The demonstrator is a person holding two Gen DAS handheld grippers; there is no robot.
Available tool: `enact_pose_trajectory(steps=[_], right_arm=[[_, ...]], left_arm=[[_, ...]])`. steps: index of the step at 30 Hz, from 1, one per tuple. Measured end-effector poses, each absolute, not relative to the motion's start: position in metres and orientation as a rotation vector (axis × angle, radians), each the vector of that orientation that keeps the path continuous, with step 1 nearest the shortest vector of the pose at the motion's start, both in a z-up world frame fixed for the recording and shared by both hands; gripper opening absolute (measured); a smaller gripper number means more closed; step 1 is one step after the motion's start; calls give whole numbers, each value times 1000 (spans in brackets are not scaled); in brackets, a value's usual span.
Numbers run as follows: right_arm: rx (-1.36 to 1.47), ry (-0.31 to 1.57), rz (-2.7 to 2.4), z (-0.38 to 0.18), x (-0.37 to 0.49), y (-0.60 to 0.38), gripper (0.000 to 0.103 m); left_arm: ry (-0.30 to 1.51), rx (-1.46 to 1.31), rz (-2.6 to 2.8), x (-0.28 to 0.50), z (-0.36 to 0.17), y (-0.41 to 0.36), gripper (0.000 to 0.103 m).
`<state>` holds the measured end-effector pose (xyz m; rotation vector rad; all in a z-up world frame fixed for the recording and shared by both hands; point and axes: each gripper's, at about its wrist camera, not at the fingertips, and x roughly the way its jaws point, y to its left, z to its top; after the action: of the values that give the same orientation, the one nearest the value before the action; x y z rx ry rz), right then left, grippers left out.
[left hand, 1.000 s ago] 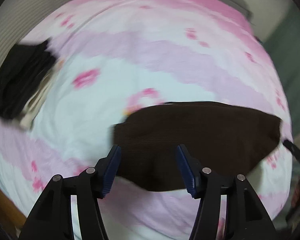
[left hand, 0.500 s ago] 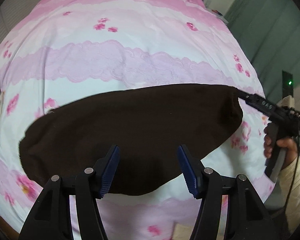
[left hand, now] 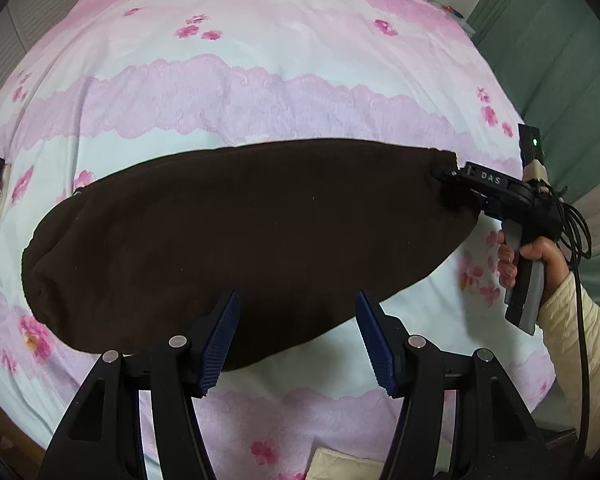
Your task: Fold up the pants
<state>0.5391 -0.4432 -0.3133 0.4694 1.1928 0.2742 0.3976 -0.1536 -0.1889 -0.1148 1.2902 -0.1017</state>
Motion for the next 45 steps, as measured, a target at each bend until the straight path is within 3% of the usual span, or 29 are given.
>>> enact_pose_trajectory(steps=[7,12,14,20,29,40,45], right_arm=[[484,1235,295,-340,543,-430,60],[517,1252,269,-332,542,-430,36],[542,1222,264,-315,537,-436,33],[642,1157,235,-265,514,-454,33],[407,1088,187,-170,492,-401,32],[120,1009,134,-88,465,-282,32],[20,988,105,-68,450,-225,32]], left_arm=[[1281,-129,-53,391,-194,-152,59],[1290,-184,-51,390,-203,-147,59],[1293,-192,-55,388,-206,-147,59],[1301,-180,-57,381,-214,-150,59],[1235,-203,-35,372,-186,-122,59],[1134,-258,64,375,-108,-4,60],[1085,-270,61,365,-92,53,66]])
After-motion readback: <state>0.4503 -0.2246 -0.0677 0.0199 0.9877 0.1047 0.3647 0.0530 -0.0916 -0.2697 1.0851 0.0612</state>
